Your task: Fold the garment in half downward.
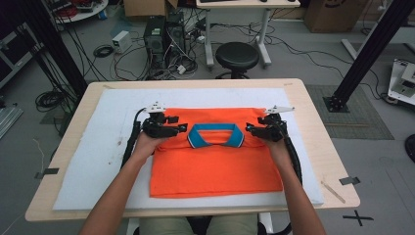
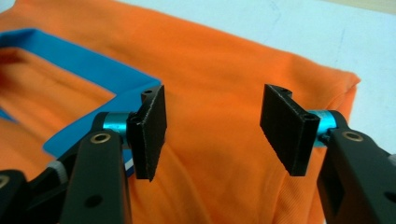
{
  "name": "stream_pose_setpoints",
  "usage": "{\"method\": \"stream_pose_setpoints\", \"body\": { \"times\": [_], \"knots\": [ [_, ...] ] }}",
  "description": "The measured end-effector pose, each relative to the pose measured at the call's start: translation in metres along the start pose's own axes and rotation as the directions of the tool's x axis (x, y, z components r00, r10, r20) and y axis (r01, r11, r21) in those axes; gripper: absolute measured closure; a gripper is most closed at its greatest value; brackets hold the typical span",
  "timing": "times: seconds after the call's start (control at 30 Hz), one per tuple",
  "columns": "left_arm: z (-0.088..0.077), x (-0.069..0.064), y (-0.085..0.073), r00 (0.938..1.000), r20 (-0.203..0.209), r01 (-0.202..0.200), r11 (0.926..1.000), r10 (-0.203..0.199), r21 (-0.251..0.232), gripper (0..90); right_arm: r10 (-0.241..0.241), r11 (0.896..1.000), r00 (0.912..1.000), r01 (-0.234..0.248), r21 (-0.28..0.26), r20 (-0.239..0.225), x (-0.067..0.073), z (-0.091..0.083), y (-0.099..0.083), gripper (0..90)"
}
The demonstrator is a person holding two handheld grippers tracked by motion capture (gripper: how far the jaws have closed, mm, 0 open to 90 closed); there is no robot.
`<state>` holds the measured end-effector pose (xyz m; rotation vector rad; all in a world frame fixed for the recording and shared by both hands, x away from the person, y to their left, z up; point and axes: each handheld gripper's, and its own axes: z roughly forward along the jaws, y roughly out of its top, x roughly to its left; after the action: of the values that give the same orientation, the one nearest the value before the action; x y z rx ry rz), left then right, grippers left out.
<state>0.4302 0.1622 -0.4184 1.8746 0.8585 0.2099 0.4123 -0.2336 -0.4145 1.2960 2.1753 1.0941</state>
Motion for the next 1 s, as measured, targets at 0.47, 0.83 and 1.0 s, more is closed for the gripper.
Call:
{"method": "stream_pose_setpoints", "body": {
  "times": [0.47, 0.83, 1.0],
  "knots": [
    [0.036, -0.018, -0.004, 0.9974, 0.042, -0.065, 0.9787, 0.058, 0.195, 47.3, -0.025, 1.0, 0.9991, 0.025, 0.003, -0.035, 0.008, -0.004, -0.006, 38.1],
    [0.027, -0.026, -0.015, 0.9949, 0.01, -0.101, 0.9876, 0.101, 0.12, 78.4, -0.037, 0.999, 0.9978, 0.037, 0.005, -0.054, 0.013, -0.003, -0.006, 38.4],
    [0.015, -0.035, -0.019, 0.9913, 0.037, -0.129, 0.9897, 0.127, 0.063, 78.5, -0.035, 0.999, 0.9947, 0.035, 0.003, -0.096, 0.02, -0.001, -0.003, 38.0]
  ]
}}
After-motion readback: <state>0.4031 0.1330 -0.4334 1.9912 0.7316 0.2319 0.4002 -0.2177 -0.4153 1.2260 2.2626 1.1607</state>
